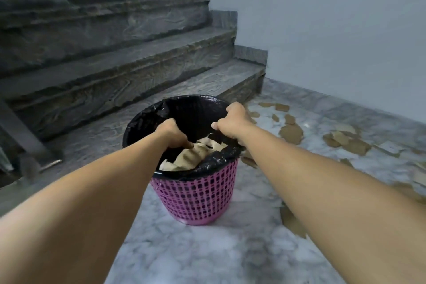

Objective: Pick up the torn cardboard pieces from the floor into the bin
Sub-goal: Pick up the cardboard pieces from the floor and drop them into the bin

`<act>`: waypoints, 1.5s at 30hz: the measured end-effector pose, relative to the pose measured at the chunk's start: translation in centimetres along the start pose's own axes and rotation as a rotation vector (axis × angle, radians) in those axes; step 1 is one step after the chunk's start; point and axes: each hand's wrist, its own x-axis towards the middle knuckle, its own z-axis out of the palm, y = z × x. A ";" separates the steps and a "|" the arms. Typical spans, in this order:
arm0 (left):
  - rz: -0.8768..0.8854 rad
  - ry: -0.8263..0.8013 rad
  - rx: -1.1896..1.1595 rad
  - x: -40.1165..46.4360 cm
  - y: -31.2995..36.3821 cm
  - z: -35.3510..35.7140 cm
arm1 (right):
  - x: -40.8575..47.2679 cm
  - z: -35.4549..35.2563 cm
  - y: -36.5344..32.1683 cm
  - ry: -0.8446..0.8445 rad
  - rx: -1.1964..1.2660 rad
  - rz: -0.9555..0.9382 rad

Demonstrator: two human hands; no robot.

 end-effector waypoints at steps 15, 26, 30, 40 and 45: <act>0.391 -0.012 -0.040 -10.8 16.8 8.8 | -8.1 -21.2 19.4 -0.010 0.156 0.220; 0.421 -0.624 0.342 -19.2 23.6 30.2 | -19.4 -31.7 42.1 0.029 0.109 0.670; 0.362 -0.636 0.354 -20.2 23.4 36.5 | -22.7 -32.5 48.4 0.079 0.134 0.823; 0.003 -0.504 0.243 -14.1 17.2 50.2 | -28.8 -28.8 58.9 0.293 0.284 1.118; -0.059 -0.261 0.377 -17.7 18.9 50.8 | -27.2 -24.0 67.5 0.421 0.290 1.185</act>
